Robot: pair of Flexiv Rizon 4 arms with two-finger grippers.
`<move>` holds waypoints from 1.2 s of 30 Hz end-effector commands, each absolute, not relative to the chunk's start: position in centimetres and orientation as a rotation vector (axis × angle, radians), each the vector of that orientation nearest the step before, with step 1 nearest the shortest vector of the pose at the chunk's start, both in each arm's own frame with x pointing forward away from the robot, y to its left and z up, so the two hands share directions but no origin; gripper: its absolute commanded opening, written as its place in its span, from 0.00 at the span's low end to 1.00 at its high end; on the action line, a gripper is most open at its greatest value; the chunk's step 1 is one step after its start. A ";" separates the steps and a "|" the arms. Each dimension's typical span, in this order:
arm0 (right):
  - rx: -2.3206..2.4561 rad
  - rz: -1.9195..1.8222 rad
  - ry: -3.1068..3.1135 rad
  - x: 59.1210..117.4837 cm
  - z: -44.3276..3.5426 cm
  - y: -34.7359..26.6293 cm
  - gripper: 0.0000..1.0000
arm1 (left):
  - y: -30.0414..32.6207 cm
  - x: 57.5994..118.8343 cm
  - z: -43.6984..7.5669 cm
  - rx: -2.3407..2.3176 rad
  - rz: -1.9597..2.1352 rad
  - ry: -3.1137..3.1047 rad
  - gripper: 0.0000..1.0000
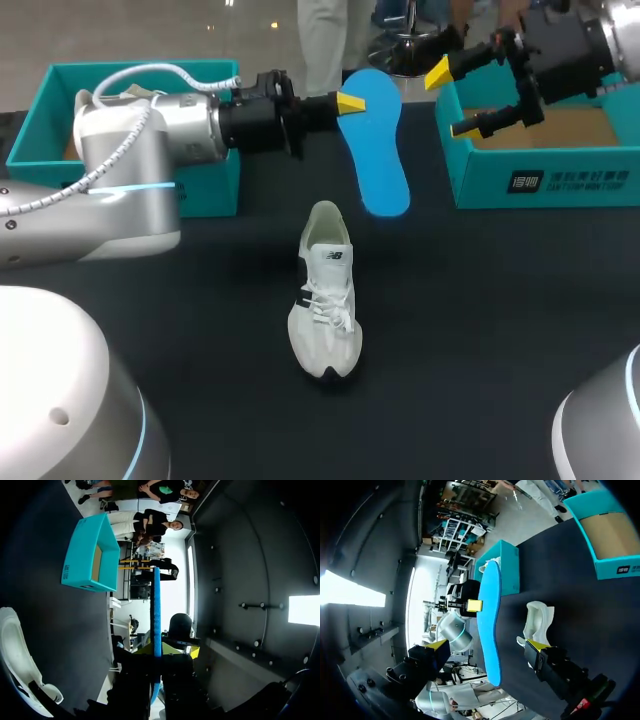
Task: Take the shoe out of the shoebox, open the shoe tongue, remove and reinsert the insole, then place the shoe into the shoebox
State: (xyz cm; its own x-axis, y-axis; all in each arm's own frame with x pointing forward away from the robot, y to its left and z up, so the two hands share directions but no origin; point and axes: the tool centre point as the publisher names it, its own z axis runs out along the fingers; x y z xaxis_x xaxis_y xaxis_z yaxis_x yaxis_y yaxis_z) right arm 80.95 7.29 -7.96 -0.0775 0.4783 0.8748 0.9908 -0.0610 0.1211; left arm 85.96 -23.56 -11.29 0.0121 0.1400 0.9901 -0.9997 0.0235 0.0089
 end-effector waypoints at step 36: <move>-1.408 -1.299 -1.385 81.2 -10.6 6.2 1.00 | -22.5 86.8 -10.7 0.847 1.622 -1.457 0.00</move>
